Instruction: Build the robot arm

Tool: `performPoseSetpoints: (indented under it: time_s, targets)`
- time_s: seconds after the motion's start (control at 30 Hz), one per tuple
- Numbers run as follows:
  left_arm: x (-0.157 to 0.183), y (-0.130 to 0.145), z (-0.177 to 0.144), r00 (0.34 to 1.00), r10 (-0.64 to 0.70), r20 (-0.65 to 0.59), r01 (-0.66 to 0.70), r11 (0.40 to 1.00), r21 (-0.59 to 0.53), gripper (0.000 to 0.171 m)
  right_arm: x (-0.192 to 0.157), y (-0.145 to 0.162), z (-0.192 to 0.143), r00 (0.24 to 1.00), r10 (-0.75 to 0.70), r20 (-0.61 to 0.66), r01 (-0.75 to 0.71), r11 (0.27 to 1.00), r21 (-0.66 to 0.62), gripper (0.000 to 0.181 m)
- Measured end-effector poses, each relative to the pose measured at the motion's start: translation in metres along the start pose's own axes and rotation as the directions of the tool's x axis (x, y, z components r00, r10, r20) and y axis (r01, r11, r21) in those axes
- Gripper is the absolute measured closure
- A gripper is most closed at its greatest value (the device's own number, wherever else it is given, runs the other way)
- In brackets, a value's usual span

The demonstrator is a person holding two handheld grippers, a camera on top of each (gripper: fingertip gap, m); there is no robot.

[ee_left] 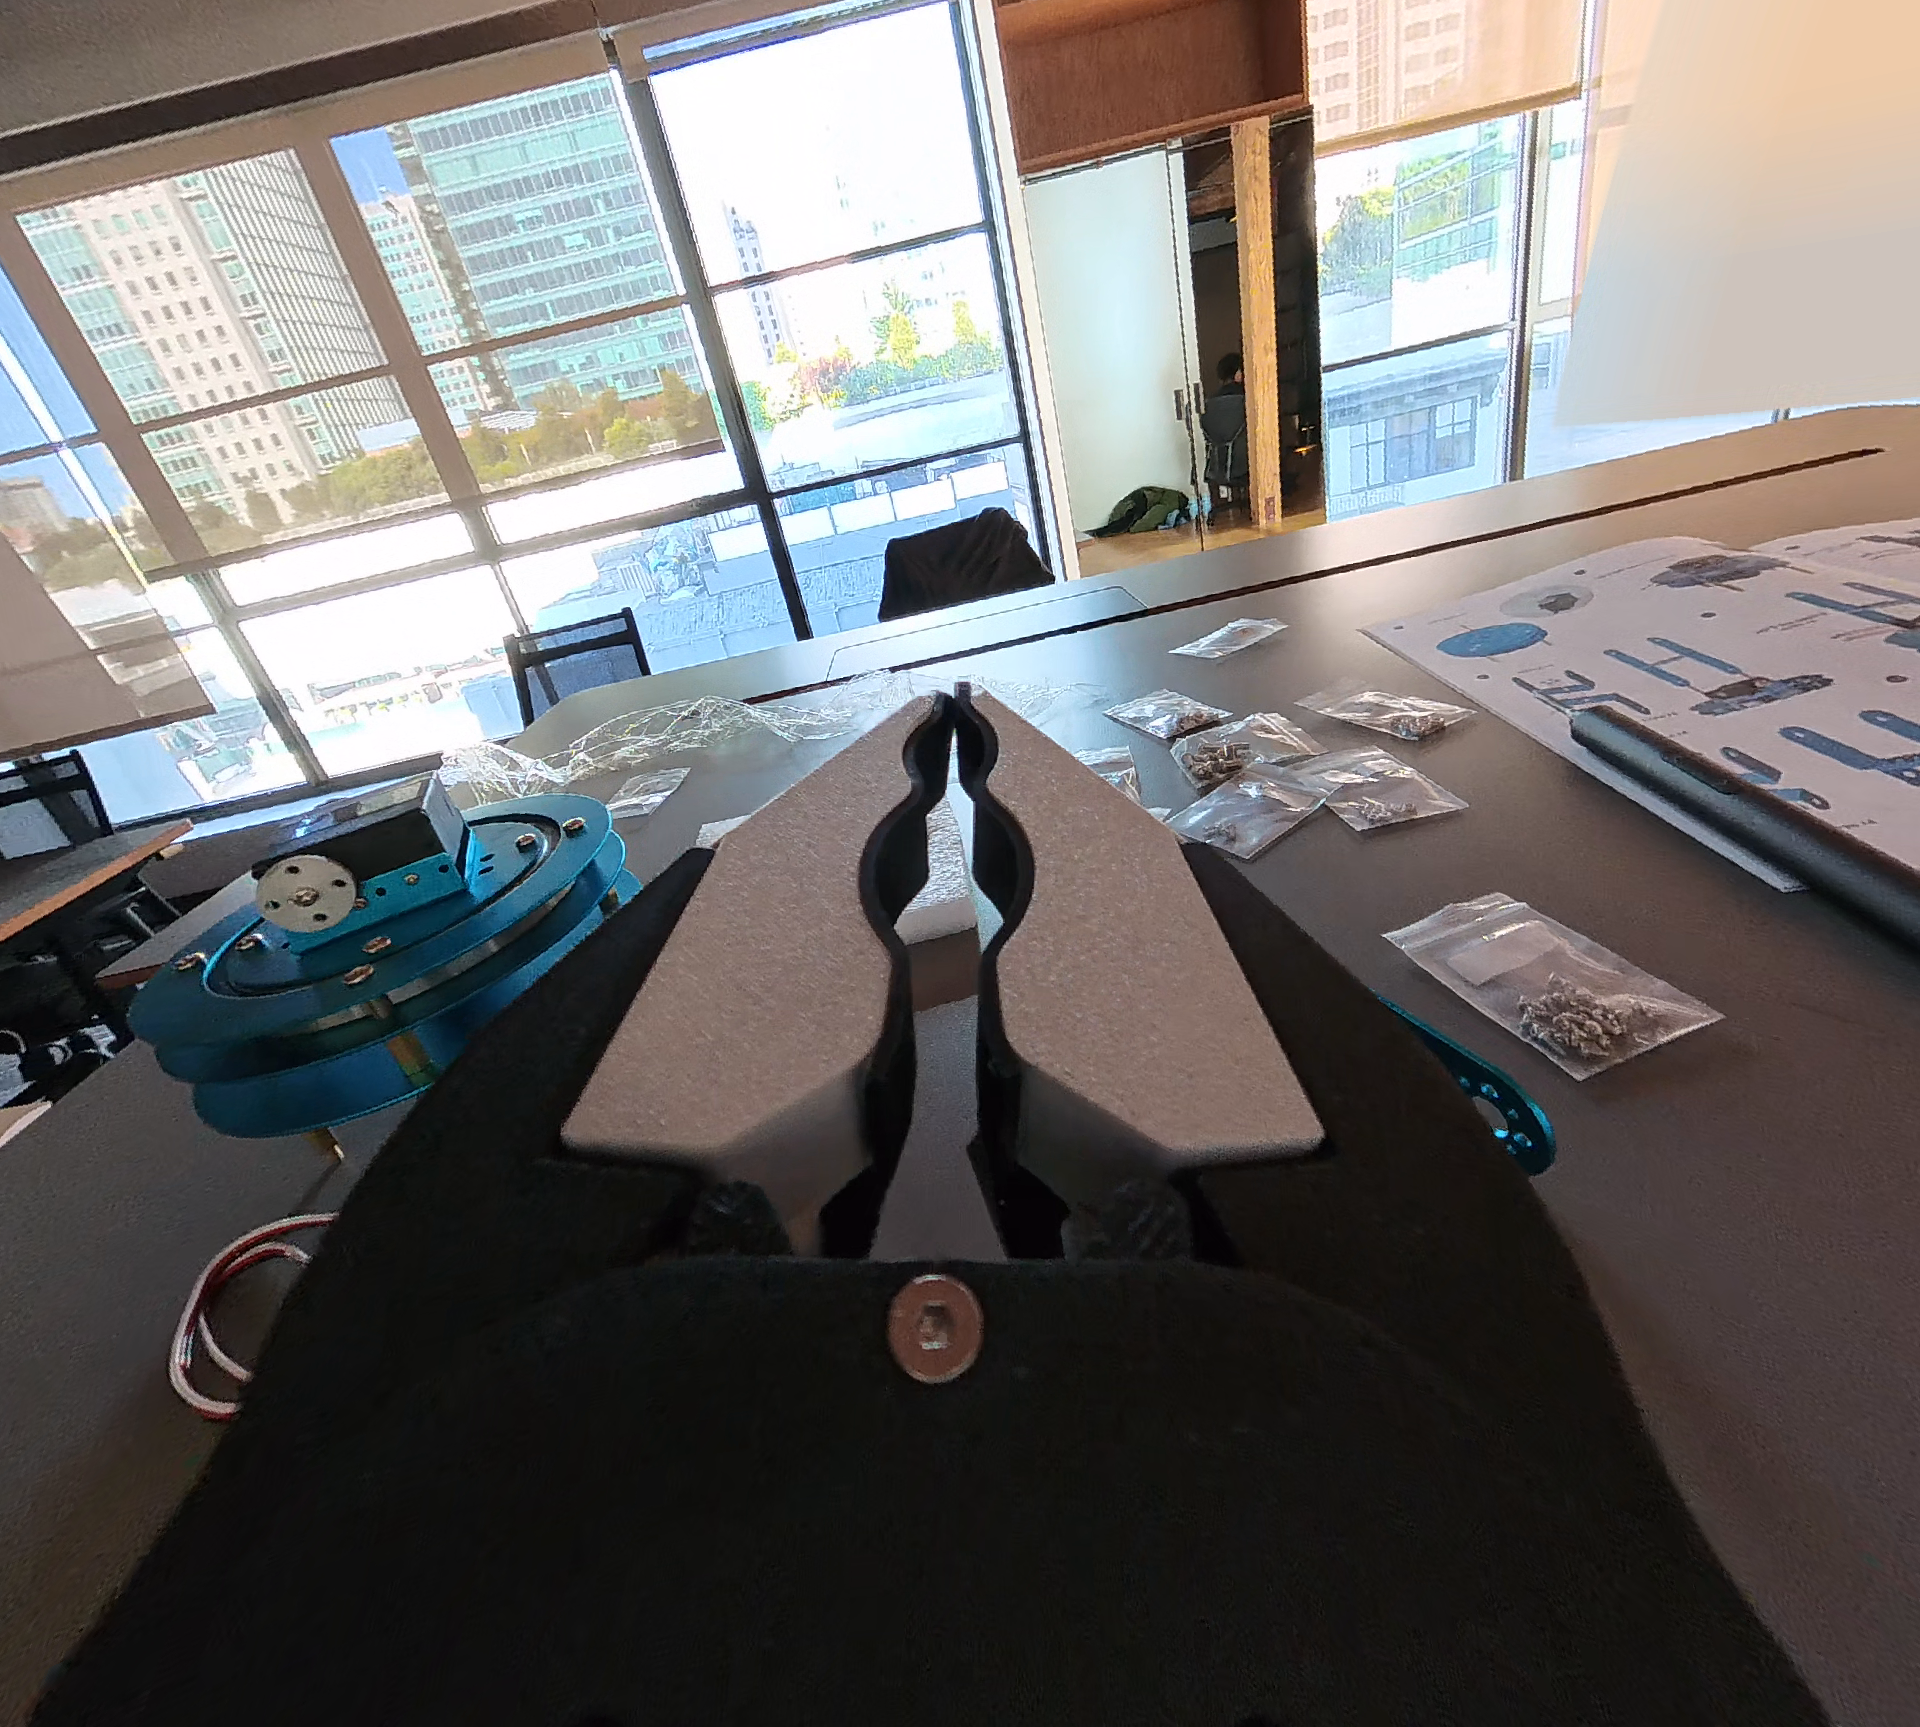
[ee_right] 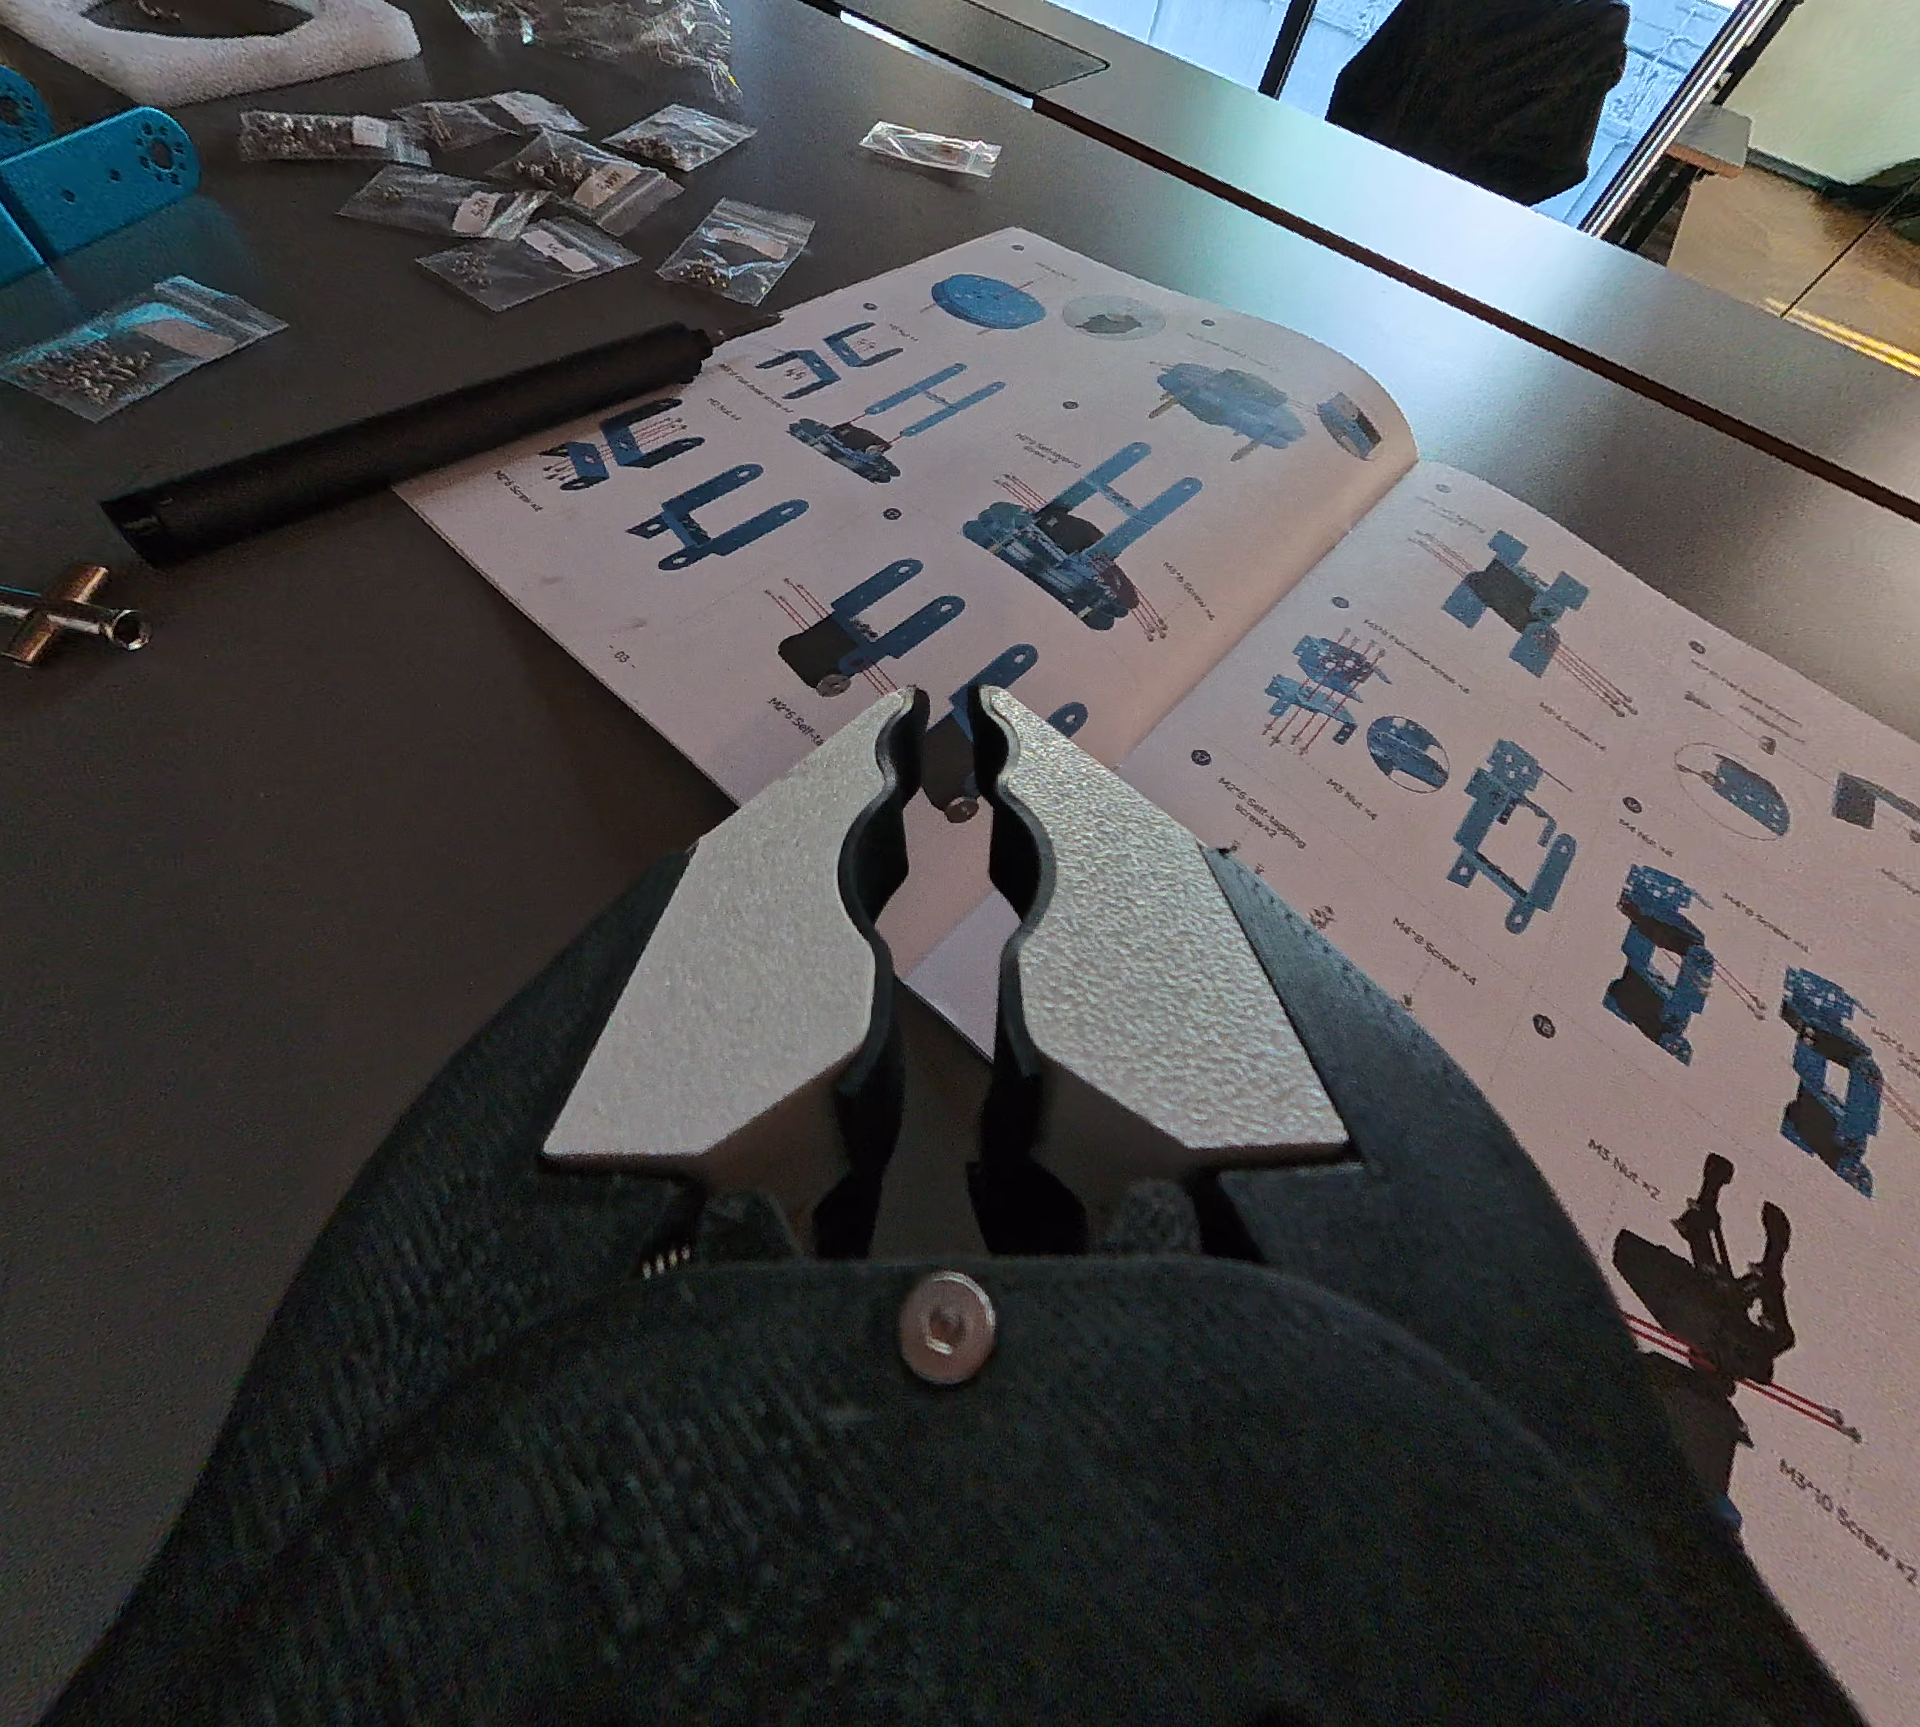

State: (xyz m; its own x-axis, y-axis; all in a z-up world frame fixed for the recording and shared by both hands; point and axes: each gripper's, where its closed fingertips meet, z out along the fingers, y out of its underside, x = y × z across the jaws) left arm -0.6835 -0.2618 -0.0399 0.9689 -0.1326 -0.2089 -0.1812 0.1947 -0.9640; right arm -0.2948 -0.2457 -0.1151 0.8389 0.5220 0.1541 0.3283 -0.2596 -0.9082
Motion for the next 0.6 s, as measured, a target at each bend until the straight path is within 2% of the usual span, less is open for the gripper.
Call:
performPoseSetpoints:
  time_s: [0.3, 0.6]
  targets:
    - [0.0012, 0.0074, 0.0059, 1.0, -0.004, -0.012, 0.003, 0.998, -0.055, 0.171, 0.0072, -0.0003, -0.0003, 0.993, 0.114, 0.037, -0.115, 0.993, 0.01, 0.173]
    - [-0.0014, 0.0068, 0.0057, 0.998, -0.061, -0.035, 0.059, 0.997, -0.05, 0.171, 0.0061, 0.0046, 0.004, 0.993, 0.11, 0.035, -0.109, 0.993, -0.033, 0.173]
